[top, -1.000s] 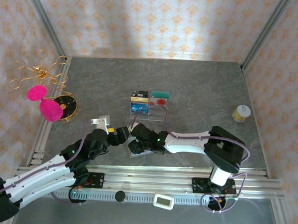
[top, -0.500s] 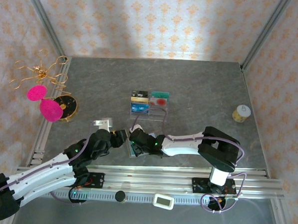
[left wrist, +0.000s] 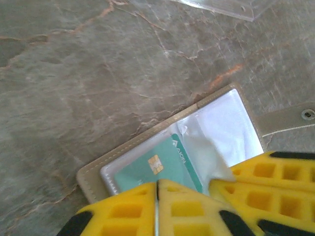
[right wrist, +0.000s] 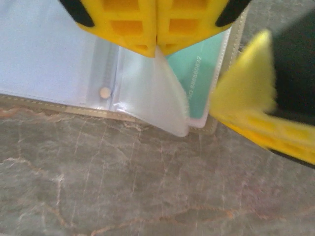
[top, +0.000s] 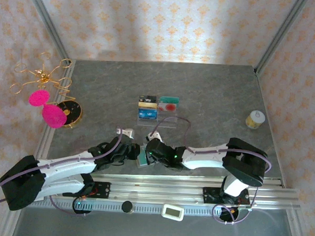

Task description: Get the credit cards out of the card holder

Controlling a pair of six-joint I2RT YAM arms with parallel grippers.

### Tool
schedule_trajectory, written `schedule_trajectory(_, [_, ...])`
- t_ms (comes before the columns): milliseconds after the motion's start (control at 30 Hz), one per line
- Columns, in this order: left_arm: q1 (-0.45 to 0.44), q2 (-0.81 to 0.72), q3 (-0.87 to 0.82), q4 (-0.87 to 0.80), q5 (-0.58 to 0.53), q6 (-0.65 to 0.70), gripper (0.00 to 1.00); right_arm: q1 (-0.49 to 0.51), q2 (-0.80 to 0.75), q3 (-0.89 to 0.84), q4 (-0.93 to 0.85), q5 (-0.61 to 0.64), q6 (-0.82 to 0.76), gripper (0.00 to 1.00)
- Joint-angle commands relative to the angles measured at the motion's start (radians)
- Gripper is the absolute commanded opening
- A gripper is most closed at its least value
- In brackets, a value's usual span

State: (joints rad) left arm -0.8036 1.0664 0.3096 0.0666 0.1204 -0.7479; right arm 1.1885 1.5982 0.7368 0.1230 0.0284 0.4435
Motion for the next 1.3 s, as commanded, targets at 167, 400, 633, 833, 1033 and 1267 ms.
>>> schedule_trajectory(167, [-0.036, 0.254, 0.122, 0.142, 0.139, 0.076, 0.16, 0.0, -0.226, -0.124, 0.036, 0.217, 0.11, 0.41])
schedule_trajectory(400, [-0.069, 0.449, 0.275, 0.112, 0.183, 0.12, 0.16, -0.001, -0.372, -0.185, -0.049, 0.324, 0.173, 0.4])
schedule_trajectory(633, [-0.068, 0.35, 0.26, 0.068, 0.143, 0.096, 0.41, -0.03, -0.406, -0.199, -0.057, 0.253, 0.149, 0.35])
schedule_trajectory(833, [-0.051, 0.235, 0.158, 0.03, 0.103, 0.073, 0.22, -0.166, -0.275, -0.152, 0.011, -0.208, 0.084, 0.29])
schedule_trajectory(1033, [-0.048, 0.252, 0.112, 0.061, 0.093, 0.062, 0.09, -0.22, -0.149, -0.116, -0.016, -0.329, 0.104, 0.24])
schedule_trajectory(1267, [-0.025, 0.271, 0.088, 0.039, 0.065, 0.082, 0.0, -0.264, -0.123, -0.148, 0.006, -0.366, 0.129, 0.24])
